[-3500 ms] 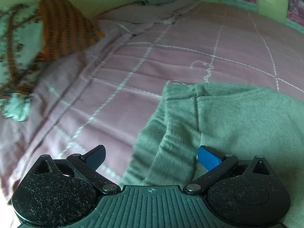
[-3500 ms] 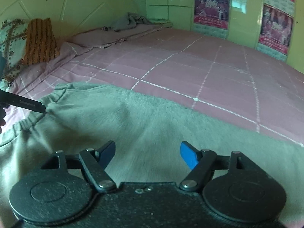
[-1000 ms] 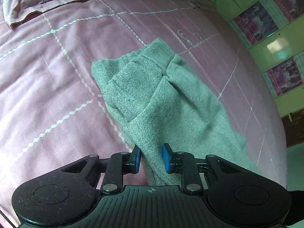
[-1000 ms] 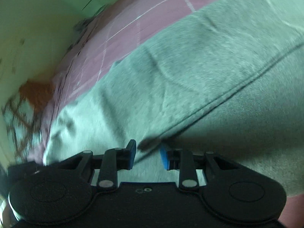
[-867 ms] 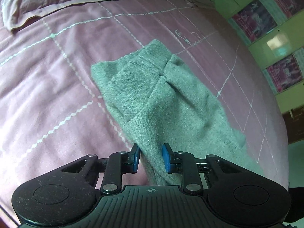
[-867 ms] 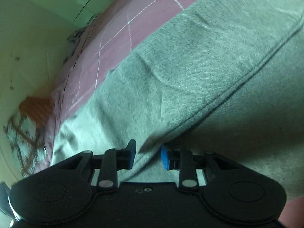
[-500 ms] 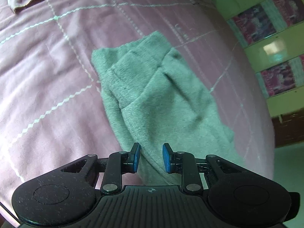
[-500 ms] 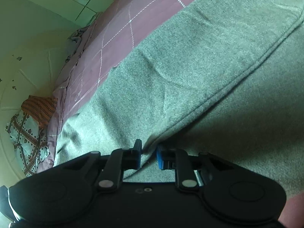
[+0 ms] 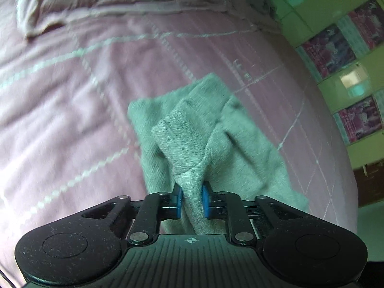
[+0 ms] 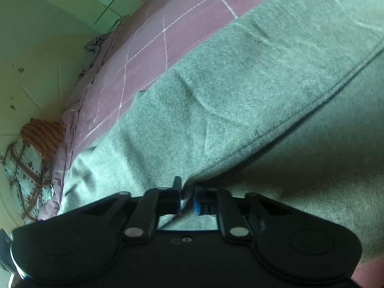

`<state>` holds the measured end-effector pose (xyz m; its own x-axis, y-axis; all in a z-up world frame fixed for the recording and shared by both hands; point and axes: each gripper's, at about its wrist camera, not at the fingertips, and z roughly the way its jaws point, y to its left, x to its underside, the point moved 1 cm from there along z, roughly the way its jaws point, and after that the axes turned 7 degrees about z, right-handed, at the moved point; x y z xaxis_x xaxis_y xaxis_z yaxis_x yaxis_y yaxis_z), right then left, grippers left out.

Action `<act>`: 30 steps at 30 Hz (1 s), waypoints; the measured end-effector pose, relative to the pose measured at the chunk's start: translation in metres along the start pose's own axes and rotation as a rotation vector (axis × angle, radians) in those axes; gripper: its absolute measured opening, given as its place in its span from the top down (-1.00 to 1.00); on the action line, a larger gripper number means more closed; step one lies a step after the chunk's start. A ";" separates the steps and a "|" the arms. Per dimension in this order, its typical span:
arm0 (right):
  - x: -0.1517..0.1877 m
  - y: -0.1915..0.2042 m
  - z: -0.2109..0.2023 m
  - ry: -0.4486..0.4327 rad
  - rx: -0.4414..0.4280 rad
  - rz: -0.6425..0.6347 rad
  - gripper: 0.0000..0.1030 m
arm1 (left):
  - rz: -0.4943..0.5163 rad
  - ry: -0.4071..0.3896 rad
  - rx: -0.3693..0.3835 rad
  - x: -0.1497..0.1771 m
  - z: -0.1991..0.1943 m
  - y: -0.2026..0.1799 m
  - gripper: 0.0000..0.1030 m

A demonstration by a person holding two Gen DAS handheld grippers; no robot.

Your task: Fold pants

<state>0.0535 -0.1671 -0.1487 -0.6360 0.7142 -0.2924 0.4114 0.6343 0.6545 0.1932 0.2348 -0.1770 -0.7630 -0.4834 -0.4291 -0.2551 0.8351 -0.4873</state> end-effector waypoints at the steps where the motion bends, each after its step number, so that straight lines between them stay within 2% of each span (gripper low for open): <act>1: 0.003 0.007 -0.004 -0.009 -0.013 -0.032 0.88 | 0.009 -0.016 0.010 -0.007 -0.006 -0.001 0.73; 3: 0.008 0.027 -0.013 -0.027 -0.035 -0.113 0.88 | 0.017 -0.056 0.021 -0.027 -0.018 0.000 0.73; 5: 0.012 0.042 -0.025 -0.023 -0.092 -0.126 0.89 | 0.035 -0.067 0.019 -0.043 -0.024 0.005 0.73; 8: 0.029 0.061 -0.035 -0.022 -0.124 -0.205 0.89 | 0.085 0.007 -0.030 -0.036 -0.006 0.018 0.73; 10: 0.041 0.060 -0.028 -0.007 -0.083 -0.239 0.89 | 0.094 0.054 -0.063 -0.019 0.013 0.031 0.73; 13: 0.057 0.043 -0.003 0.053 0.027 -0.271 0.88 | 0.072 0.049 -0.056 -0.010 0.020 0.040 0.71; 15: 0.062 0.039 0.008 0.078 0.055 -0.268 0.85 | 0.081 0.050 -0.064 -0.012 0.014 0.034 0.68; 19: 0.057 0.038 -0.002 0.070 0.019 -0.226 0.56 | 0.190 0.018 -0.077 0.000 -0.022 0.009 0.67; 22: 0.050 0.028 -0.022 0.046 0.004 -0.217 0.53 | 0.277 0.013 -0.050 0.017 -0.037 -0.017 0.65; 28: 0.033 -0.016 -0.052 -0.015 0.075 -0.164 0.53 | 0.441 0.101 -0.048 0.073 -0.017 -0.083 0.51; 30: 0.025 -0.033 -0.068 -0.052 0.098 -0.136 0.53 | 0.530 0.074 -0.087 0.090 -0.013 -0.108 0.17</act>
<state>-0.0199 -0.1906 -0.1303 -0.6568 0.6325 -0.4105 0.3875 0.7501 0.5359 0.1445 0.1040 -0.1534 -0.8392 0.0272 -0.5432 0.1305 0.9796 -0.1526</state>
